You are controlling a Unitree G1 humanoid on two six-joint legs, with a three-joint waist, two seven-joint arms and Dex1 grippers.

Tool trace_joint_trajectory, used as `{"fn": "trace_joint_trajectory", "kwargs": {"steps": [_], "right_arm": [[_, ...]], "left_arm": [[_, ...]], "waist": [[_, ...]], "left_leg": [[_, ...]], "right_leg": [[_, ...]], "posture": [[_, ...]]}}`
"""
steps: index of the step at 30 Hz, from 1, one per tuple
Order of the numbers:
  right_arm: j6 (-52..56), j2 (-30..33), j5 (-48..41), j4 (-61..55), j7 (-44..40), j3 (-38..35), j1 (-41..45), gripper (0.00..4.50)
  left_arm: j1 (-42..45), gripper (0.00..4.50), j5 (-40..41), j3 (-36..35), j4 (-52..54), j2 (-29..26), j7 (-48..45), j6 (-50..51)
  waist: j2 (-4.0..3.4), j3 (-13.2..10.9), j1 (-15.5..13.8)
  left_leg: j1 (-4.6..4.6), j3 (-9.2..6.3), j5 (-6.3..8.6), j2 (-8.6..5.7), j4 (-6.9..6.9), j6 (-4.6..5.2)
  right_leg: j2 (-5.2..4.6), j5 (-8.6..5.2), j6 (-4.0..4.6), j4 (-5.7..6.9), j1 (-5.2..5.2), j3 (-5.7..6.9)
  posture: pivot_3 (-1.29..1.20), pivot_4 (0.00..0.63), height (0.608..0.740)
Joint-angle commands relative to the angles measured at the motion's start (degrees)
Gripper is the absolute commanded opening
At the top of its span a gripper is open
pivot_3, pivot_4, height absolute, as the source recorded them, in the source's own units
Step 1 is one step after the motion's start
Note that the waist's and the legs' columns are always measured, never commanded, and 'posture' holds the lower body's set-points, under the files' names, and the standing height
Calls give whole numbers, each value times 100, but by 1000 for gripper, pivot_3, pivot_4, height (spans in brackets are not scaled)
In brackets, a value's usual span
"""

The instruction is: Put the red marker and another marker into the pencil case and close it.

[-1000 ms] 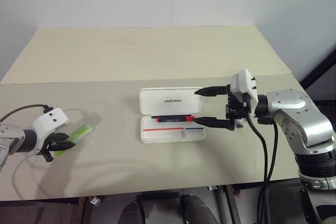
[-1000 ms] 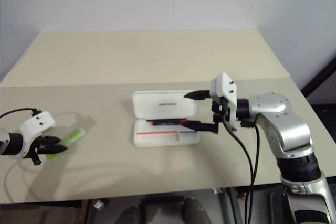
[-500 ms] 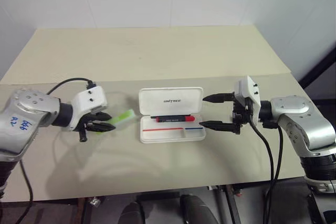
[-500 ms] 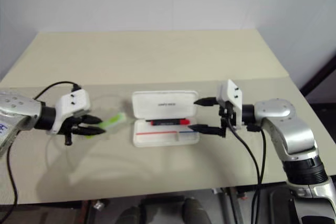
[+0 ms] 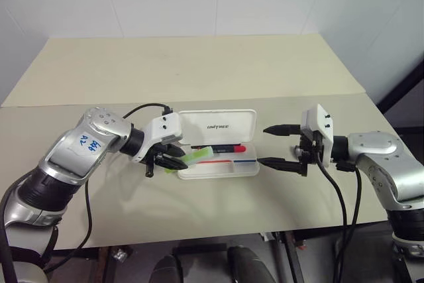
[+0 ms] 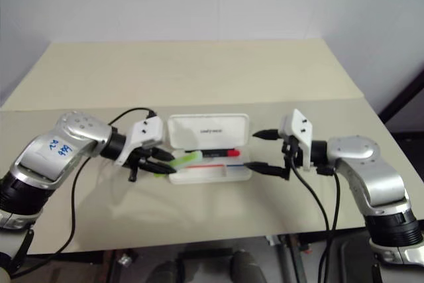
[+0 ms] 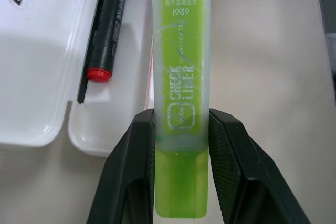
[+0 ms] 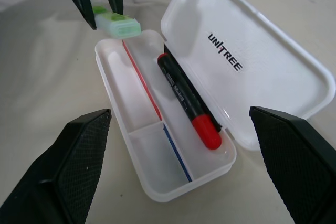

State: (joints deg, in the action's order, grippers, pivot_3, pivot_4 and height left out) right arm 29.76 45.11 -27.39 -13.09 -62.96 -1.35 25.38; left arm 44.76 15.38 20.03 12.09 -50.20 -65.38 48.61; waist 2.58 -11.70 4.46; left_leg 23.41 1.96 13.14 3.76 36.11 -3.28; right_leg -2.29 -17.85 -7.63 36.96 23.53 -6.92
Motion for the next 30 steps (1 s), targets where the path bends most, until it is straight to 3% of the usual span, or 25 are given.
{"fn": "trace_joint_trajectory", "kwargs": {"steps": [1, 6, 30], "right_arm": [[42, 122, -160, -293, 110, -334, -52, 4485], [143, 164, -226, -456, 230, -444, -187, 4485], [277, 169, -380, -796, 592, -658, -453, 4485]], "left_arm": [[243, 1053, -147, 113, -166, 356, 127, -167], [514, 1053, -281, 294, -377, 820, 165, -203], [536, 1053, -839, 692, -884, 1130, -157, -853]], "waist": [[0, 0, -16], [0, 0, -86], [0, 0, -137]], "left_leg": [[0, 0, 0, -1, 2, 0], [2, 1, 0, -3, 4, 0], [2, 1, 0, -3, 4, 0]], "right_leg": [[0, 1, -2, -2, -1, -1], [0, 3, -6, -3, 0, -8], [2, 4, -7, -4, 0, -11]], "posture": [[0, 150, 740], [0, 150, 740], [0, 150, 740]]}}
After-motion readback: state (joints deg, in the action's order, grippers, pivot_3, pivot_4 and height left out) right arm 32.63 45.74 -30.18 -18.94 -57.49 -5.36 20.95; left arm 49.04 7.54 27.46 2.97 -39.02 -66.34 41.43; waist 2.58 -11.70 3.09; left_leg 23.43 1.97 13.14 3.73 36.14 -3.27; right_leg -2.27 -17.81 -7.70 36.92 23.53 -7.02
